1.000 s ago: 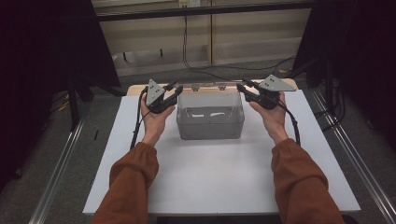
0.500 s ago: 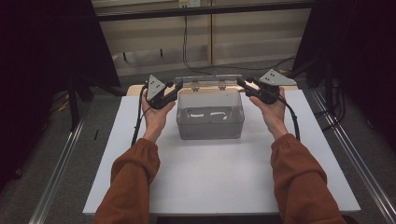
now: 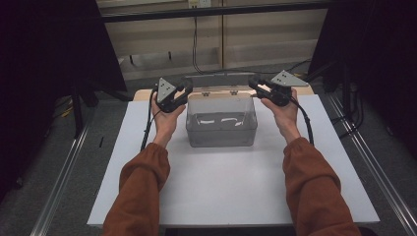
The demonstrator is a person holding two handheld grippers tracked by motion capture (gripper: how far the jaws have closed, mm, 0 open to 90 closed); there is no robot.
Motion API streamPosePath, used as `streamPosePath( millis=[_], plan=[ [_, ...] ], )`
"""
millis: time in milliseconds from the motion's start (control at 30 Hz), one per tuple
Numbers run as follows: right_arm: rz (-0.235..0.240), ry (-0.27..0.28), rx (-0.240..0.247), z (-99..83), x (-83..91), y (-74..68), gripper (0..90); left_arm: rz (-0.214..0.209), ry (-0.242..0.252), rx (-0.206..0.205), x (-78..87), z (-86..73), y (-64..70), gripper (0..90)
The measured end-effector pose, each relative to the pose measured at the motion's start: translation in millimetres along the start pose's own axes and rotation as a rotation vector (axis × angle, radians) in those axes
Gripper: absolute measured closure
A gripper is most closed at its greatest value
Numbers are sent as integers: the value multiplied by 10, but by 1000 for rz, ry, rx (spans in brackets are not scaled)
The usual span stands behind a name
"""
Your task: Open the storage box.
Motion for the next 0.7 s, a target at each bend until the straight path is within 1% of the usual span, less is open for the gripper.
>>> streamPosePath(
  millis=[67,100,133,200,300,333,433,533,633,667,700],
  plan=[
    [-1,-1,1,-2,-21,9,702,2,-4,-1,-12,1,-8,691],
    [-2,0,-1,-1,-31,8,701,5,-10,-8,-12,4,-21,692],
    [-2,3,-5,-2,-42,10,702,2,-4,1,-21,6,-20,692],
    [-5,0,-5,-15,-55,20,705,5,1,0,-32,7,-32,693],
    [-18,-6,-13,-53,-100,43,668,8,3,4,-47,11,-46,693],
    [-18,-7,-5,-66,-114,48,664,8,-2,0,-47,13,-48,693],
    [-23,-15,-4,-94,-141,54,634,5,-7,-3,-53,11,-58,695],
    [-26,-15,-4,-119,-176,67,624,6,-15,-9,-63,15,-65,695],
    [-24,-20,-1,-151,-207,66,628,8,-15,-6,-70,13,-80,696],
    [-23,-24,-8,-159,-212,62,628,7,-18,-7,-70,11,-85,696],
    [-24,-24,-6,-173,-224,67,629,7,-11,-1,-77,12,-86,697]
  ],
)
Point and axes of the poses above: each handheld gripper's, and its own axes: x roughly backward along the jaws, z roughly out of its top, y roughly to its right, the point moved 4 cm from there along -x, roughly forward along the jaws, and after that the axes turned 15 degrees about -z, right-handed, at the moved point
